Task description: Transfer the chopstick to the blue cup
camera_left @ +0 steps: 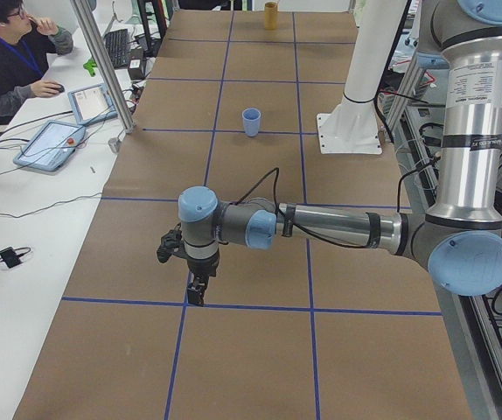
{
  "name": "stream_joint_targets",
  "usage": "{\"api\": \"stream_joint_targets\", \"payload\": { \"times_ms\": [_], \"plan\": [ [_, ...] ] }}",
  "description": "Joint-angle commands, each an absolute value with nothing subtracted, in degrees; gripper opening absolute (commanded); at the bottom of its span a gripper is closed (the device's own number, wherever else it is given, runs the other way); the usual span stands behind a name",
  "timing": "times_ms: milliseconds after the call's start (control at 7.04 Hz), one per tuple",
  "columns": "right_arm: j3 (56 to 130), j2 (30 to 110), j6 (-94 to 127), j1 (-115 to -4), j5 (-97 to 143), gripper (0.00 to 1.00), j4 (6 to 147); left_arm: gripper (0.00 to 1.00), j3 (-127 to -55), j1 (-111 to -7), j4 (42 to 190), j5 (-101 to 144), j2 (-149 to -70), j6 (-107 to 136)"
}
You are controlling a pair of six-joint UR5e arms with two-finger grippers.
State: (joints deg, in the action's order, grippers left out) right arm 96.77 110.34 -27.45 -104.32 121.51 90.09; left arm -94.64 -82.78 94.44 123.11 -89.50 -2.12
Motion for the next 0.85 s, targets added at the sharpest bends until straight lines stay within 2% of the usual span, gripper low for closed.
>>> {"api": "stream_joint_targets", "payload": {
  "times_ms": [0,142,426,711],
  "plan": [
    [96.68,110.21,-29.0,-104.24,120.94,0.34,90.09,0.98,-94.48,-82.71,94.83,123.13,-89.21,-2.2],
    [96.68,110.21,-29.0,-104.24,120.94,0.26,90.09,0.98,-94.4,-82.71,94.83,123.13,-89.12,-2.2],
    [96.68,110.21,-29.0,-104.24,120.94,0.0,90.09,0.98,-94.57,-82.71,94.83,123.13,-89.03,-2.2],
    [96.77,109.95,-29.0,-104.15,120.76,0.0,90.09,0.98,-94.66,-82.71,94.83,123.13,-89.03,-2.2]
  ]
}}
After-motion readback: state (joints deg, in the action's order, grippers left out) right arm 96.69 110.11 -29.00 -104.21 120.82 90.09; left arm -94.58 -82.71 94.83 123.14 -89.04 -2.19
